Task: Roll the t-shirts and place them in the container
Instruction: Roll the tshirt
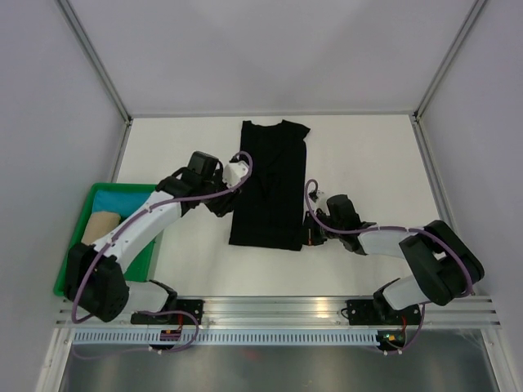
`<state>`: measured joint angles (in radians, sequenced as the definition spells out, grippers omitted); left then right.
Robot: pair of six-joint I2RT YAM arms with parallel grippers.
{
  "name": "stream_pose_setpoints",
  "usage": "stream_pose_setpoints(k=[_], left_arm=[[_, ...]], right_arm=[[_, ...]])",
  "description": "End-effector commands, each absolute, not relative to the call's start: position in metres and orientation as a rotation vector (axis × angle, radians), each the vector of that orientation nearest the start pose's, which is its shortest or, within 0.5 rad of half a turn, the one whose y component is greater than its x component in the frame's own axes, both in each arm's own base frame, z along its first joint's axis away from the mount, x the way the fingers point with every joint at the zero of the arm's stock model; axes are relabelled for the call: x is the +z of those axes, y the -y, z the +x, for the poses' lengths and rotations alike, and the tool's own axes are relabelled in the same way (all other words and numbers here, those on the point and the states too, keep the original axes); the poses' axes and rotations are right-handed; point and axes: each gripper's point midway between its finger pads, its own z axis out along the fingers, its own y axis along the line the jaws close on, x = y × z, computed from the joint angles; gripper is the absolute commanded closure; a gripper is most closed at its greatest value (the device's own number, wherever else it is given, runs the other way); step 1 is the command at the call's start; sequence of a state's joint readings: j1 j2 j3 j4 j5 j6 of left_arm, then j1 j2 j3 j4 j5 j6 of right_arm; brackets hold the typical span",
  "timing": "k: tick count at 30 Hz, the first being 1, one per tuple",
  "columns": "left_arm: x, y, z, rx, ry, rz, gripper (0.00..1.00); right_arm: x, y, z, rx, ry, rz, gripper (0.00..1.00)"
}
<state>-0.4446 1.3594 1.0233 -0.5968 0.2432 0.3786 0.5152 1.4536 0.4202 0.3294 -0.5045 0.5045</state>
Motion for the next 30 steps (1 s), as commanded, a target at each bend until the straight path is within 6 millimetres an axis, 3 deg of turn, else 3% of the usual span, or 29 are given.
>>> stream_pose_setpoints(k=[1,3,5,6,8,9,11,18,22,25,30], left_arm=[[0.129,0.183,0.261,-0.220,-2.143,1.288,0.45],[0.108,0.193,0.236,-0.209,-2.084,1.488,0.37],[0.093,0.198,0.226,-0.182,-2.015,1.612,0.21],[0.078,0.200,0.217,-0.128,-1.954,1.718,0.18],[0.068,0.205,0.219,-0.072,-1.884,1.774,0.18],[0.070,0.216,0.227,-0.066,-1.819,1.761,0.18],[0.070,0.218,0.233,-0.009,-1.769,1.769,0.17],[0.049,0.215,0.229,0.014,-1.672,1.867,0.18],[0.039,0.216,0.218,-0.046,-1.663,1.912,0.28],[0.025,0.209,0.218,-0.020,-1.687,1.944,0.35],[0.028,0.215,0.221,-0.046,-1.718,1.905,0.42]], right_arm=[[0.029,-0.240,0.228,1.066,-2.428,-0.284,0.92],[0.027,-0.238,0.230,1.055,-2.453,-0.273,0.90],[0.025,-0.238,0.231,1.060,-2.463,-0.269,0.90],[0.023,-0.238,0.230,1.062,-2.467,-0.275,0.90],[0.024,-0.239,0.233,1.061,-2.466,-0.284,0.90],[0.022,-0.239,0.232,1.059,-2.478,-0.285,0.90],[0.022,-0.239,0.233,1.052,-2.478,-0.282,0.89],[0.021,-0.235,0.233,1.016,-2.497,-0.328,0.87],[0.028,-0.234,0.241,0.968,-2.506,-0.413,0.84],[0.038,-0.234,0.250,0.958,-2.476,-0.437,0.72],[0.059,-0.233,0.254,0.990,-2.437,-0.451,0.61]])
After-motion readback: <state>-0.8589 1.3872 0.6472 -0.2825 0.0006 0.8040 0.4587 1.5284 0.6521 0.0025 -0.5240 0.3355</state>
